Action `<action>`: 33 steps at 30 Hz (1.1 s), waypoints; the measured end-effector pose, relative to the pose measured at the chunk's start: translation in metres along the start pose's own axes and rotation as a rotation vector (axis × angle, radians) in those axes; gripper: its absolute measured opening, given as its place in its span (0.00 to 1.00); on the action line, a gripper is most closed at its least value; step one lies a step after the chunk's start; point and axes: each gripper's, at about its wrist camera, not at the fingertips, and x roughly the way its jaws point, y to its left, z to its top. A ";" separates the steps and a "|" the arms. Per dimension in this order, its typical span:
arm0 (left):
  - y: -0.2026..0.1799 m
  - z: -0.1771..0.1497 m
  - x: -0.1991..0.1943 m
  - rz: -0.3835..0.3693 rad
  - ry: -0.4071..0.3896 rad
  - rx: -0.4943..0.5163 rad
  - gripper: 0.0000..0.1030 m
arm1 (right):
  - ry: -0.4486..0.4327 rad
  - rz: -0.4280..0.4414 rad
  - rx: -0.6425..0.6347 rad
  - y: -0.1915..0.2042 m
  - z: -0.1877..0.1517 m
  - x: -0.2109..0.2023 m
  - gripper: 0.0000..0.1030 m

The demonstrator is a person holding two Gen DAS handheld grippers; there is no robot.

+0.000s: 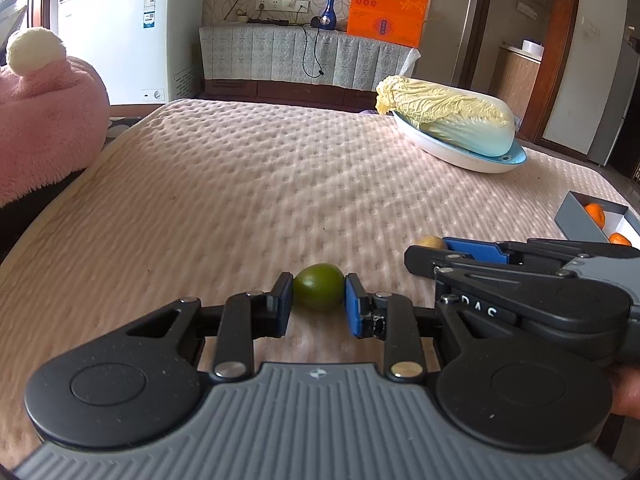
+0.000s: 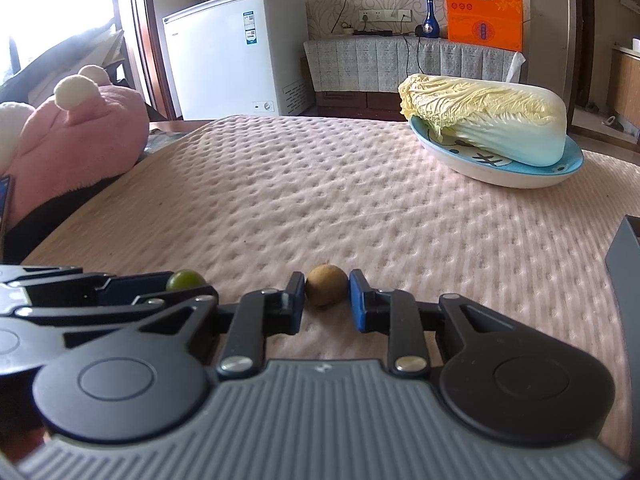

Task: Organize fruits
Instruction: 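Carry the lime in the left gripper while the right carries the kiwi over the box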

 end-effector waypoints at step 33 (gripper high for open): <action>-0.038 -0.019 -0.073 0.050 -0.025 -0.013 0.31 | -0.046 0.008 0.057 0.002 -0.023 -0.104 0.26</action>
